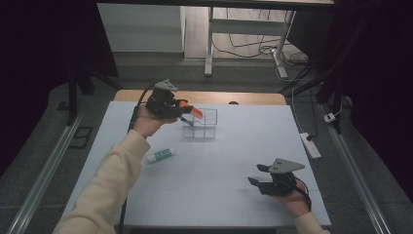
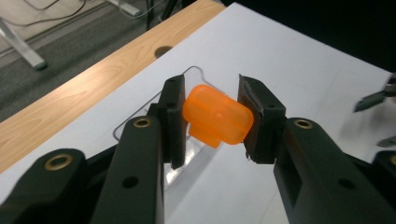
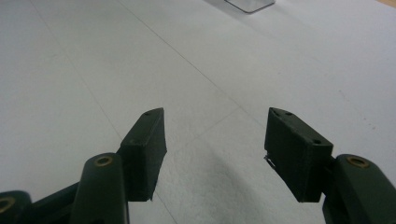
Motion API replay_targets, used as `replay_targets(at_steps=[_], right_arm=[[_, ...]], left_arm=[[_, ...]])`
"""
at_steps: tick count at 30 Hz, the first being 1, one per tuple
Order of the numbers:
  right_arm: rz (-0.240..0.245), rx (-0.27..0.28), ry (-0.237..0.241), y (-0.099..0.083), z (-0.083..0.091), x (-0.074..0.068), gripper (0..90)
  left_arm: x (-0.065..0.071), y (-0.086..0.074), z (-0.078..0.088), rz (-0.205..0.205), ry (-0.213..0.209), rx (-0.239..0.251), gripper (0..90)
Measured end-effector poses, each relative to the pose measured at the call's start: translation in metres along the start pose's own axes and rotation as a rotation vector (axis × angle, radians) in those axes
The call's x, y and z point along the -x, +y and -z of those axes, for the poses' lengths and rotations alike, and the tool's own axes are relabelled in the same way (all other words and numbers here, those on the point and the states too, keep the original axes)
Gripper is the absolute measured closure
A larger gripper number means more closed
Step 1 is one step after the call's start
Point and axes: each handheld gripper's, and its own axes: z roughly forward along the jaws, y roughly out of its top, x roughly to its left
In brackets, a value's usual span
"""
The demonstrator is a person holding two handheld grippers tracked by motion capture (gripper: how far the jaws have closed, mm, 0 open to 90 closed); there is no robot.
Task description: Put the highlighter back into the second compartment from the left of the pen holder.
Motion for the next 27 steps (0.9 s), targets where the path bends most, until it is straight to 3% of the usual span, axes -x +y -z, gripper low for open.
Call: replay_targets(at_steps=[14, 27], right_arm=[[-0.004, -0.003, 0.004, -0.001, -0.002, 0.001, 37.2], [-0.008, -0.014, 0.007, -0.002, -0.002, 0.002, 37.0]], left_arm=[[-0.016, 0.011, -0.024, 0.025, 0.037, -0.089, 63.5], [-0.023, 0.012, -0.036, 0.033, 0.043, -0.122, 63.3]])
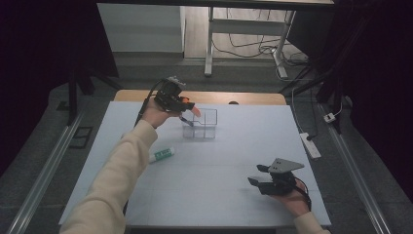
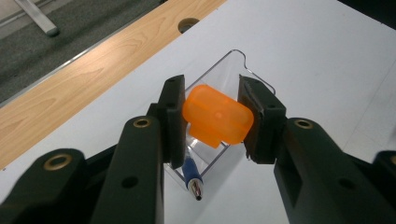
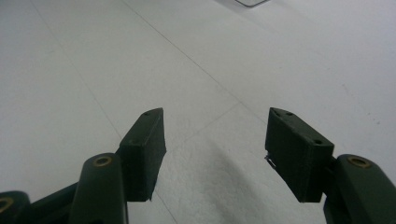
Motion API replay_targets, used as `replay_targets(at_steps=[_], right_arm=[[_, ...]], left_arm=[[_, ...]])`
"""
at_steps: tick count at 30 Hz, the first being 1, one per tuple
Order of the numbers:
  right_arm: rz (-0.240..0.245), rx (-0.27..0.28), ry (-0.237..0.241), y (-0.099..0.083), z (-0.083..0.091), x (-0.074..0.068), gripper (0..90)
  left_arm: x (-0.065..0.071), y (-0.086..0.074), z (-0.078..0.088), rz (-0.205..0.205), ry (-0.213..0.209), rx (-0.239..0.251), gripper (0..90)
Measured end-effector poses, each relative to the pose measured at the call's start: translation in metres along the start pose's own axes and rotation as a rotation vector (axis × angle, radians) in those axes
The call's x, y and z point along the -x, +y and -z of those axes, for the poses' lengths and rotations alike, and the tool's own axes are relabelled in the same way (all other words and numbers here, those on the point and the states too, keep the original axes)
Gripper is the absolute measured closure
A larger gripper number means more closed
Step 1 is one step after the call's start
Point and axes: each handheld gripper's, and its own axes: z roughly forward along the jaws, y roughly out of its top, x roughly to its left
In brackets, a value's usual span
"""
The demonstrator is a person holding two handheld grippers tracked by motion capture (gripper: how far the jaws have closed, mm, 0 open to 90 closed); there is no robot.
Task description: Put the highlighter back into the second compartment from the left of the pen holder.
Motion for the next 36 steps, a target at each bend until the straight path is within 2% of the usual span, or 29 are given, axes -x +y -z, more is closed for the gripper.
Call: replay_targets(at_steps=[8, 9, 11, 13, 18, 26, 28, 32, 36], right_arm=[[-0.004, -0.009, 0.003, 0.0, -0.002, 0.0, 36.7], [-0.004, -0.011, 0.002, 0.0, -0.002, 0.0, 36.6], [-0.005, -0.011, 0.0, 0.0, -0.001, 0.0, 36.5], [-0.005, -0.01, -0.001, 0.0, -0.001, 0.001, 36.5], [-0.008, -0.006, 0.002, -0.001, -0.001, 0.001, 36.4], [-0.006, -0.001, 0.001, 0.0, 0.0, 0.001, 36.4], [-0.01, 0.003, 0.001, 0.0, 0.0, 0.001, 36.4], [-0.009, 0.007, 0.003, 0.0, 0.001, 0.001, 36.4], [-0.008, 0.009, 0.002, 0.0, 0.002, 0.001, 36.4]], left_arm=[[0.001, 0.001, -0.011, -0.014, -0.009, -0.014, 62.7], [0.002, 0.002, -0.012, -0.013, -0.012, -0.006, 60.7], [0.004, 0.002, -0.011, -0.025, 0.005, 0.017, 48.6], [0.005, 0.003, -0.008, -0.029, 0.007, 0.037, 43.6], [0.011, -0.001, 0.001, -0.045, -0.008, 0.063, 38.5], [0.019, -0.018, 0.018, -0.079, -0.026, 0.096, 38.5], [0.023, -0.023, 0.023, -0.09, -0.045, 0.1, 38.6], [0.033, -0.036, 0.03, -0.125, -0.032, 0.096, 38.6], [0.037, -0.049, 0.037, -0.132, -0.032, 0.099, 38.6]])
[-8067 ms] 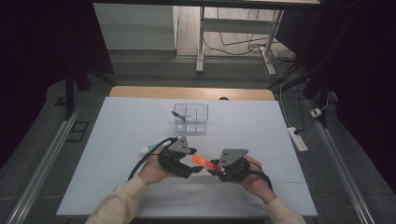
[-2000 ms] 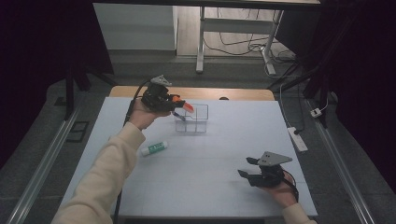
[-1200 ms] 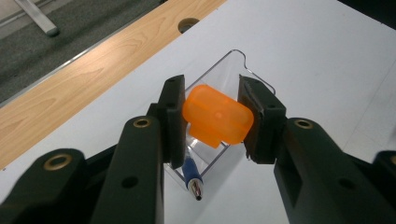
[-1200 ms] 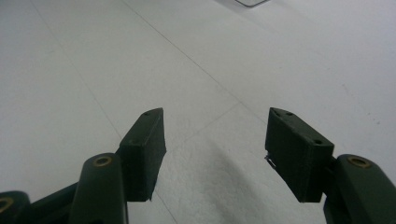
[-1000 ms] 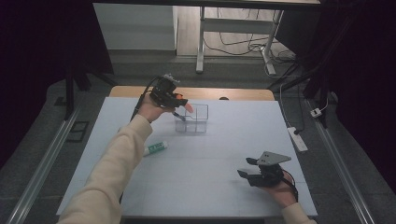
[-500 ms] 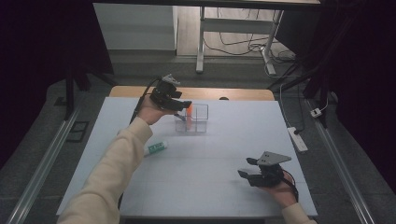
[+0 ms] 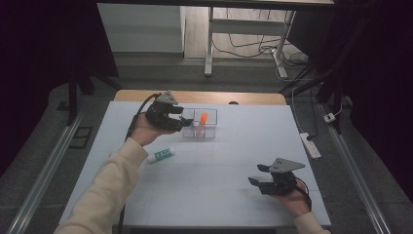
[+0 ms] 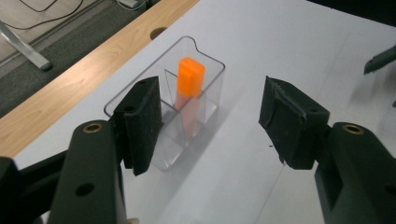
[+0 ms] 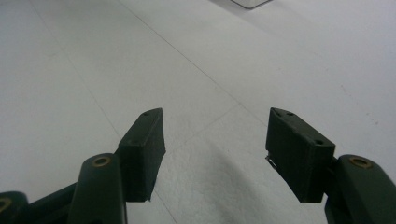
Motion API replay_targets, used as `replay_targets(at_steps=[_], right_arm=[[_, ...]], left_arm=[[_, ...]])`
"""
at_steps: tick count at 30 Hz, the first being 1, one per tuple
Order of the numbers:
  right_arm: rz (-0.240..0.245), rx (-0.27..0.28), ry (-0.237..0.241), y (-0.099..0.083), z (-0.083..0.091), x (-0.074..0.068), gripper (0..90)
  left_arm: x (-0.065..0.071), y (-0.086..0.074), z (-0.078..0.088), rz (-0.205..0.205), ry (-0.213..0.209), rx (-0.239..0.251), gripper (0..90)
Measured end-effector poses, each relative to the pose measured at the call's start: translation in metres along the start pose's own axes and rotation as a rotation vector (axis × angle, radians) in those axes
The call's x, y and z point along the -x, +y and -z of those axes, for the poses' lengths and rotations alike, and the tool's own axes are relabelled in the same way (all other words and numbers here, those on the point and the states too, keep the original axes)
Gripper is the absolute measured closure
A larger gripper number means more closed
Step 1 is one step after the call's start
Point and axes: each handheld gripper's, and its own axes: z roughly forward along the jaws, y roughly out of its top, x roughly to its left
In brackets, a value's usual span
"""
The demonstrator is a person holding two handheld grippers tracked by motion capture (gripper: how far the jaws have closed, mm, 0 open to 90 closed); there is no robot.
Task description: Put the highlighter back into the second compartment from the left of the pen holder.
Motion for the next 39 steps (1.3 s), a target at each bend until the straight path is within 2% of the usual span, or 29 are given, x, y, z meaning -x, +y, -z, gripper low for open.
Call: replay_targets(at_steps=[6, 14, 17, 19, 28, 39], right_arm=[[0.001, 0.001, 0.001, 0.0, 0.0, 0.0, 36.4], [0.001, -0.003, 0.0, 0.0, -0.001, -0.001, 36.4], [0.002, -0.008, 0.0, 0.0, -0.001, -0.001, 36.4], [0.005, -0.008, 0.0, 0.0, -0.001, -0.001, 36.3], [0.006, -0.012, 0.003, 0.0, -0.002, -0.001, 36.3], [0.013, -0.02, 0.007, -0.001, -0.003, 0.0, 36.2]], left_arm=[[0.003, -0.02, 0.009, 0.011, -0.004, -0.004, 38.5], [0.006, -0.049, 0.014, 0.014, 0.016, -0.056, 38.4], [0.006, -0.059, 0.017, 0.03, -0.002, -0.052, 38.3], [0.007, -0.065, 0.02, 0.037, 0.001, -0.052, 37.8], [0.004, -0.081, 0.026, 0.065, 0.003, -0.038, 37.5], [-0.004, -0.092, 0.024, 0.084, 0.023, -0.083, 36.9]])
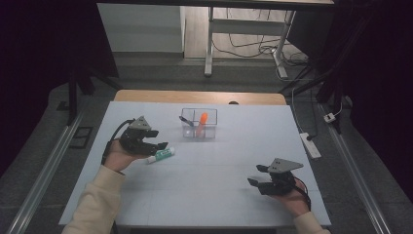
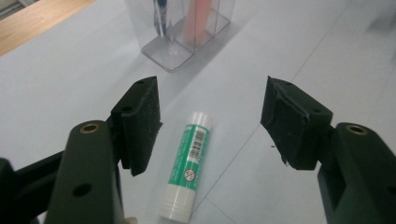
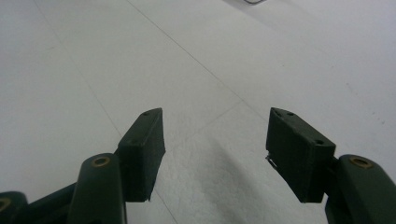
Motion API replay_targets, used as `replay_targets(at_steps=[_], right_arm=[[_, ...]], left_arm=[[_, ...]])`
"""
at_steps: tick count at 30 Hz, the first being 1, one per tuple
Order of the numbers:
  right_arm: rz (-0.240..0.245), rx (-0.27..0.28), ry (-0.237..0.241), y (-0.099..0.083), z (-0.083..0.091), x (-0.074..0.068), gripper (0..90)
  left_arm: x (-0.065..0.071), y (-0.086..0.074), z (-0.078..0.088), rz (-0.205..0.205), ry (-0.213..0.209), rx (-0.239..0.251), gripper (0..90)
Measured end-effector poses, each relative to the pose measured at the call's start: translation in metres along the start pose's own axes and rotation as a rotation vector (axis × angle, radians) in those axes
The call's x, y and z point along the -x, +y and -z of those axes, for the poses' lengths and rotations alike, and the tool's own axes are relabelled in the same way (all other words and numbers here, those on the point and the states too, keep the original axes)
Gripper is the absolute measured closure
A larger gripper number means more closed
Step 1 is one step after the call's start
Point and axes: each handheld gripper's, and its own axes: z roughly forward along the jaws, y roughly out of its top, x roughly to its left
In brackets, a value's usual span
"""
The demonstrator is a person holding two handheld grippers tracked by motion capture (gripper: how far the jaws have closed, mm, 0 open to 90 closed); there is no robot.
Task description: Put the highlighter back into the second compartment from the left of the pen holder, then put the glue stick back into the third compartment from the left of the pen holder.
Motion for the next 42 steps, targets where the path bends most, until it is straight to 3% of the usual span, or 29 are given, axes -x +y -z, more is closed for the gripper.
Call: replay_targets(at_steps=[23, 36, 42], right_arm=[[0.01, 0.005, -0.003, 0.0, 0.0, -0.001, 36.2], [0.01, -0.009, 0.002, 0.0, -0.002, -0.002, 35.8], [0.008, -0.008, 0.003, -0.001, -0.002, -0.001, 35.8]], left_arm=[[-0.007, -0.012, -0.02, -0.032, 0.048, -0.153, 35.7], [-0.015, -0.018, -0.04, 0.006, 0.058, -0.23, 28.5], [-0.015, -0.022, -0.044, -0.012, 0.043, -0.285, 28.8]])
